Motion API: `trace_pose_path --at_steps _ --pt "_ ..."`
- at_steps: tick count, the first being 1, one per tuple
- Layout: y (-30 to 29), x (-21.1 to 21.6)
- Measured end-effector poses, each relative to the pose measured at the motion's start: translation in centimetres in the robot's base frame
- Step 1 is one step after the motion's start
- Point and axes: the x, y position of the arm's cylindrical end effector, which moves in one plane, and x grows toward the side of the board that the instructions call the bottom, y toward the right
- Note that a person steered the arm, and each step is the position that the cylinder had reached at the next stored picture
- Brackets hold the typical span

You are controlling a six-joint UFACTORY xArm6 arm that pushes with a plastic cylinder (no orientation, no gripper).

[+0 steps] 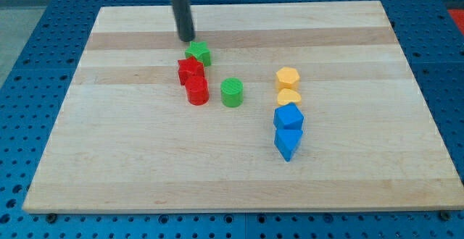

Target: Move the green star to the bottom center of the board

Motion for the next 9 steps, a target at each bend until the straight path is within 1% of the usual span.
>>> trace_pose_path --at_steps 1,2,3,4,5,6,7,8,9 --pt "3.6 3.6" --pt "6.5 8.3" --pt "9.5 10.3" --pt "9.2 3.4" --pt "6.0 -1.5" --pt "1.1 -1.9" --pt "-0.8 -0.8" --pt "0.4 2.1" --pt "1.8 3.9"
